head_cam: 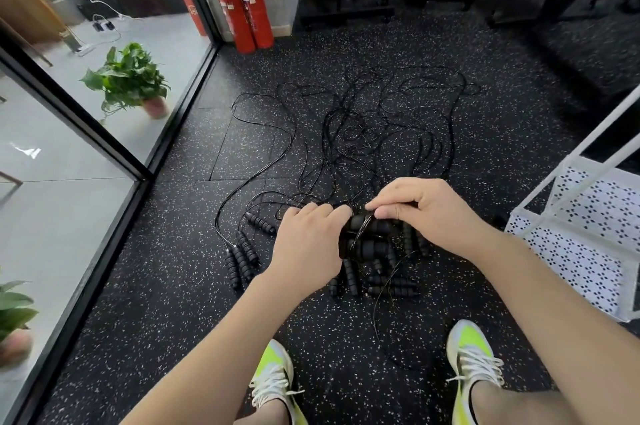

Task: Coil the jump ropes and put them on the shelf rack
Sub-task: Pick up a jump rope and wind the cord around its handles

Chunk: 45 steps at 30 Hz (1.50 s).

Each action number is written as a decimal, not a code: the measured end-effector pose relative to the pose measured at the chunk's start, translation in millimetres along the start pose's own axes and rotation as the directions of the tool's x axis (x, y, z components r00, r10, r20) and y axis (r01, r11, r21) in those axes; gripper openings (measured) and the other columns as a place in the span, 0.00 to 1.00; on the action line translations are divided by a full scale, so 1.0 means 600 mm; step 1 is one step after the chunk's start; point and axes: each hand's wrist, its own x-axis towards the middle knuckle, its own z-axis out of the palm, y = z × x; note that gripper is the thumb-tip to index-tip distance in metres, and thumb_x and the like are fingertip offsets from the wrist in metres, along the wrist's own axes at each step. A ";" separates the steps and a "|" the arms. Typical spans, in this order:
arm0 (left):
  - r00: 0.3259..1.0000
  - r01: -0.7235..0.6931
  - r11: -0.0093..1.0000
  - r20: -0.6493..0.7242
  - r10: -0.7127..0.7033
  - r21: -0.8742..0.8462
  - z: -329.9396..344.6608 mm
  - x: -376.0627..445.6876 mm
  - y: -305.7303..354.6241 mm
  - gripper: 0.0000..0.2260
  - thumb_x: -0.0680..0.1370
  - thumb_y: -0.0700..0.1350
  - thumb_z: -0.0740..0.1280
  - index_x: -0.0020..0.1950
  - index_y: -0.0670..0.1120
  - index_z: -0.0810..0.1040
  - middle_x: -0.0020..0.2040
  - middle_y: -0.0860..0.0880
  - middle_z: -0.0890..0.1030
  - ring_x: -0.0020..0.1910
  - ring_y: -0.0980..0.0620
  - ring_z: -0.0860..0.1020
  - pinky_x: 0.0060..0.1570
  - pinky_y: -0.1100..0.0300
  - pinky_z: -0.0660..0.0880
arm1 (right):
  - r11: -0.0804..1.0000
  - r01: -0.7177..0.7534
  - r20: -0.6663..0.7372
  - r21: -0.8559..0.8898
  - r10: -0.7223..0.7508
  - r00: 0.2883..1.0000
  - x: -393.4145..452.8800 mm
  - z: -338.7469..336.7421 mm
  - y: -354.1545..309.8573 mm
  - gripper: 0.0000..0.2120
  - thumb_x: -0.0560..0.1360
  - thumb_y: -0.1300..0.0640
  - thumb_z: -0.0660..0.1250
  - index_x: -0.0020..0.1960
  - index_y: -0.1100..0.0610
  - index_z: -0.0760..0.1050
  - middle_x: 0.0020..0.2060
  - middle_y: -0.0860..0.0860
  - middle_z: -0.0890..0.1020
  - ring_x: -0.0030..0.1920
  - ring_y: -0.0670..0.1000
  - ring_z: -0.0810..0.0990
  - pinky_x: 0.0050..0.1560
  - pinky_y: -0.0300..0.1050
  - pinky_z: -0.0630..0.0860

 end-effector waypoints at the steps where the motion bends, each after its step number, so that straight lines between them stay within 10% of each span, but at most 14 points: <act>1: 1.000 0.000 1.000 0.021 0.001 -0.027 -0.006 0.000 -0.001 0.15 0.68 0.45 0.71 0.51 0.53 0.71 0.43 0.54 0.78 0.46 0.47 0.77 0.44 0.53 0.68 | 1.000 -0.019 0.005 0.022 0.019 1.000 0.001 0.000 0.003 0.07 0.76 0.57 0.73 0.51 0.49 0.87 0.47 0.40 0.85 0.51 0.41 0.82 0.55 0.30 0.72; 6: 0.998 0.061 0.986 0.018 -0.059 -0.154 -0.031 0.004 0.005 0.15 0.69 0.45 0.71 0.53 0.53 0.73 0.45 0.55 0.78 0.48 0.47 0.76 0.47 0.53 0.68 | 0.996 -0.036 -0.042 -0.087 0.032 0.999 -0.008 0.025 0.022 0.11 0.82 0.56 0.64 0.60 0.49 0.83 0.53 0.41 0.84 0.55 0.39 0.80 0.58 0.32 0.72; 12: 0.968 0.243 0.960 -0.036 -0.250 -0.140 -0.036 0.018 0.021 0.13 0.71 0.44 0.69 0.52 0.51 0.69 0.48 0.53 0.80 0.50 0.46 0.76 0.47 0.53 0.65 | 0.929 -0.338 0.158 -0.151 0.360 0.920 -0.028 0.135 0.000 0.10 0.85 0.54 0.56 0.51 0.52 0.75 0.42 0.45 0.81 0.36 0.40 0.77 0.39 0.39 0.73; 18: 0.921 0.384 0.923 0.076 -0.382 -0.019 -0.007 0.031 0.007 0.10 0.77 0.42 0.64 0.52 0.49 0.64 0.52 0.49 0.81 0.53 0.43 0.79 0.49 0.50 0.69 | 0.957 -0.237 0.253 -0.168 0.274 0.928 -0.059 0.157 -0.047 0.07 0.82 0.50 0.59 0.58 0.51 0.68 0.44 0.51 0.82 0.40 0.51 0.82 0.47 0.55 0.80; 29: 0.844 0.485 0.874 0.287 -0.453 -0.046 0.003 0.018 0.007 0.18 0.78 0.40 0.62 0.65 0.44 0.59 0.52 0.43 0.80 0.48 0.39 0.80 0.42 0.50 0.69 | 0.932 -0.205 0.278 -0.299 0.291 0.915 -0.057 0.132 -0.063 0.12 0.83 0.52 0.55 0.46 0.57 0.71 0.38 0.54 0.79 0.35 0.54 0.77 0.38 0.53 0.76; 38: 0.928 0.188 0.982 0.326 -0.178 0.003 -0.008 -0.004 0.006 0.25 0.76 0.38 0.68 0.70 0.48 0.63 0.60 0.45 0.72 0.57 0.41 0.76 0.51 0.52 0.68 | 0.874 -0.118 0.148 -0.472 0.210 0.966 -0.038 0.078 -0.041 0.11 0.83 0.46 0.57 0.56 0.46 0.77 0.52 0.42 0.81 0.51 0.47 0.79 0.54 0.52 0.77; 45: 0.948 0.063 0.998 0.312 -0.064 0.013 -0.007 -0.013 0.010 0.32 0.78 0.46 0.67 0.79 0.62 0.59 0.59 0.49 0.73 0.62 0.45 0.74 0.54 0.52 0.72 | 0.950 0.007 0.172 -0.313 0.050 0.984 -0.030 0.053 -0.029 0.06 0.74 0.43 0.73 0.49 0.42 0.82 0.42 0.40 0.78 0.46 0.40 0.77 0.50 0.50 0.77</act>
